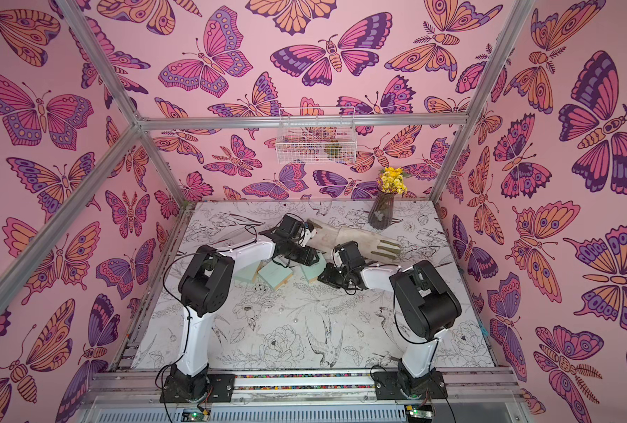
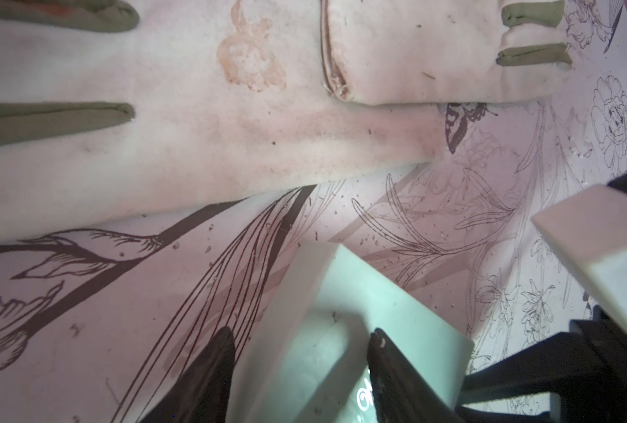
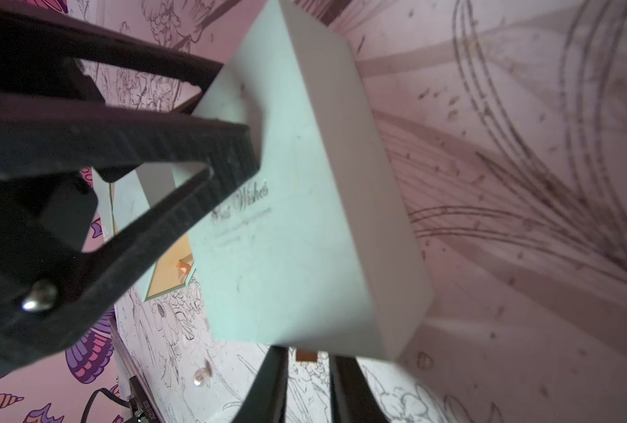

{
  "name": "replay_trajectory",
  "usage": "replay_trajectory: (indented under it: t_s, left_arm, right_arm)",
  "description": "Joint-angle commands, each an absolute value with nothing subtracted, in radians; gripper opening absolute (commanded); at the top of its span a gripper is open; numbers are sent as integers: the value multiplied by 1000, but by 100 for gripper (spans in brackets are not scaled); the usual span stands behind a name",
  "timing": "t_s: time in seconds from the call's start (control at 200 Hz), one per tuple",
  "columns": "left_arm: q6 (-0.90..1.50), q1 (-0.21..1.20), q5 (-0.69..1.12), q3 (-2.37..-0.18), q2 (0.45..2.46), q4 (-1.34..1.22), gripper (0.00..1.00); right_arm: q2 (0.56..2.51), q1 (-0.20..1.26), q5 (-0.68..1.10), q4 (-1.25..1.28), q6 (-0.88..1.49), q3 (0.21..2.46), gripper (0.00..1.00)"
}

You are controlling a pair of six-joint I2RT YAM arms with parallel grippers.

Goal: Place the earrings into the drawer-style jewelry box
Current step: Open the drawer in the jewelry box.

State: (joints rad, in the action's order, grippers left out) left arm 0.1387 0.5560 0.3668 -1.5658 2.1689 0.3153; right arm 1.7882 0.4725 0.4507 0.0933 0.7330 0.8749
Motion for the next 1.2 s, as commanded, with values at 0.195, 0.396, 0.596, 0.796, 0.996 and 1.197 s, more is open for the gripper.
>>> replay_trajectory:
  t_s: [0.195, 0.396, 0.596, 0.796, 0.996, 1.197]
  left_arm:
    - [122, 568, 347, -1551, 2218, 391, 59]
    - [123, 567, 342, -1540, 2215, 395, 58]
    - [125, 567, 337, -1532, 2210, 395, 58]
    - [122, 567, 324, -1526, 2204, 400, 58]
    - [122, 567, 297, -1522, 2202, 404, 58]
    - [122, 567, 275, -1520, 2204, 409, 58]
  right_arm:
    - [1829, 469, 474, 160, 741, 890, 21]
    - [1844, 469, 480, 174, 747, 890, 21]
    - [1851, 469, 480, 176, 750, 891, 15]
    - [1838, 469, 481, 183, 755, 881, 4]
    - [1802, 470, 473, 175, 744, 857, 0]
    - [1761, 470, 468, 161, 729, 806, 0]
